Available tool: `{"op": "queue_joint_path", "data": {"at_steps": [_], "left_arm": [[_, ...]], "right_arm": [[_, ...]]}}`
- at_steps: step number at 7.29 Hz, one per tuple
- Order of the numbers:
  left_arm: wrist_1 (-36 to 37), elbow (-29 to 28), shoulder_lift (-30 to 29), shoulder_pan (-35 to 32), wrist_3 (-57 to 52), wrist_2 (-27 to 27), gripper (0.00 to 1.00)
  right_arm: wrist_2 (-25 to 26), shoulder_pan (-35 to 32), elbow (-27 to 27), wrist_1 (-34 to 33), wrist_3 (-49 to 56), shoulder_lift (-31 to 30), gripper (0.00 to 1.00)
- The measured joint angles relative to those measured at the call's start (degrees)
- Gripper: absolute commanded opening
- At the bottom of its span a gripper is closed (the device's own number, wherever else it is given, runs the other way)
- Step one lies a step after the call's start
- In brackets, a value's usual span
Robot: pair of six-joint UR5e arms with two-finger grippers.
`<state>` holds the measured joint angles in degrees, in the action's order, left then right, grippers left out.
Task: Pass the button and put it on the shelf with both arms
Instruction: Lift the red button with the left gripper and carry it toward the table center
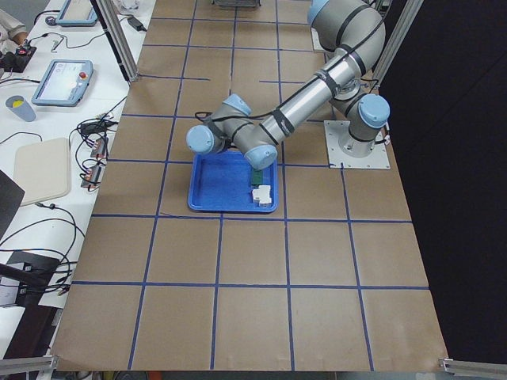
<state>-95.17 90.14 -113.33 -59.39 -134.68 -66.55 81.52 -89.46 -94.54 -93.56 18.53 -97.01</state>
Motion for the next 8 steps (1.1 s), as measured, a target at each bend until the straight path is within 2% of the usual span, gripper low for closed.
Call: {"op": "queue_joint_path", "data": {"at_steps": [1,3,5,8], "left_arm": [[-0.7,-0.3,2.0,-4.6,4.9,3.1,0.00],[-0.7,-0.4,5.6,-13.1,15.5,8.9,0.00],[0.6,-0.5,8.6,-20.3,26.2,13.3,0.00],[8.3,-0.5,10.3,-30.7,41.0,15.4,0.00]], "right_arm": [[-3.1,0.2,0.0,-0.3,6.2,-0.4,1.00],[-5.7,1.6,-0.1,-0.1,18.5,-0.4,1.00],[-10.8,5.2,-1.4,0.1,29.4,-0.2,1.00],[-17.7,9.2,-4.5,-0.6,41.0,-0.3,1.00]]}}
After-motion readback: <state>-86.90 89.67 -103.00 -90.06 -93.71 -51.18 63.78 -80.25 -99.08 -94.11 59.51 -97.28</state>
